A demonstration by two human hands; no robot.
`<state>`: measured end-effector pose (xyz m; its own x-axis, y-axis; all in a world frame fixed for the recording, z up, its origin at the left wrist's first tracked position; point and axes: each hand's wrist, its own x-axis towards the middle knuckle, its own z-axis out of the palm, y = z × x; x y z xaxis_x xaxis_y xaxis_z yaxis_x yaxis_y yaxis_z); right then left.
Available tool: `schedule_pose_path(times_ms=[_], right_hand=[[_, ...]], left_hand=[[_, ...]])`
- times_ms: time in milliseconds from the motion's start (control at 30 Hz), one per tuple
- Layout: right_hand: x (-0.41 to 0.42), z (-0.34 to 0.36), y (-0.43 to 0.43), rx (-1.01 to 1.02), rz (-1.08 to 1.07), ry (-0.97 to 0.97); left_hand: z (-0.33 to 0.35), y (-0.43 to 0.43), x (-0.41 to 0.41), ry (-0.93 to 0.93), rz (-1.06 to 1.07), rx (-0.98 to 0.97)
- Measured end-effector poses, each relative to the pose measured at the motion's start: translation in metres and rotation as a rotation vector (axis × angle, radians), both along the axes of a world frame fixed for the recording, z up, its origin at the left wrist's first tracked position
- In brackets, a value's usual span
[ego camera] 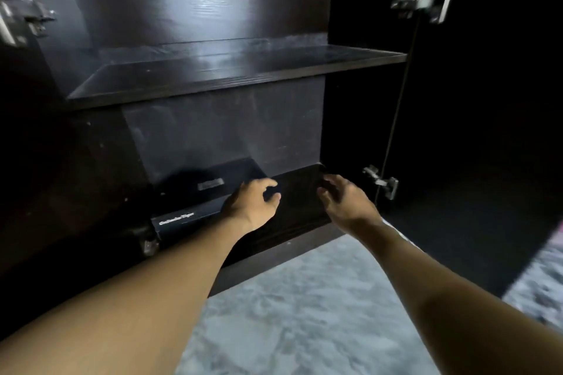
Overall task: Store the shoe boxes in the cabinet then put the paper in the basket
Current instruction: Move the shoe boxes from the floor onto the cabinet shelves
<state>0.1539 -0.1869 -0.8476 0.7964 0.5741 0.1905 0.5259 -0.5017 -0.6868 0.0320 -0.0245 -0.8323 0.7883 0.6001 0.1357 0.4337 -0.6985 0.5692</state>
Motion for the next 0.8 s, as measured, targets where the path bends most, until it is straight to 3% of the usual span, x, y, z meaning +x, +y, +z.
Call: schedule_pose_path(times_ms=[167, 300, 533, 800], right_hand=[[-0.016, 0.031, -0.107, -0.127, -0.258, -0.011], [-0.053, 0.034, -0.185, -0.036, -0.45, 0.025], [-0.141, -0.006, -0.32, 0.018, -0.731, -0.007], [-0.192, -0.052, -0.418, -0.315, -0.972, -0.022]], left_hand=[[0.017, -0.085, 0.014, -0.099, -0.278, -0.111], [0.023, -0.167, 0.013, -0.101, -0.503, -0.233], [-0.01, -0.295, -0.007, -0.003, -0.789, -0.279], [-0.075, -0.416, -0.043, 0.108, -0.756, -0.313]])
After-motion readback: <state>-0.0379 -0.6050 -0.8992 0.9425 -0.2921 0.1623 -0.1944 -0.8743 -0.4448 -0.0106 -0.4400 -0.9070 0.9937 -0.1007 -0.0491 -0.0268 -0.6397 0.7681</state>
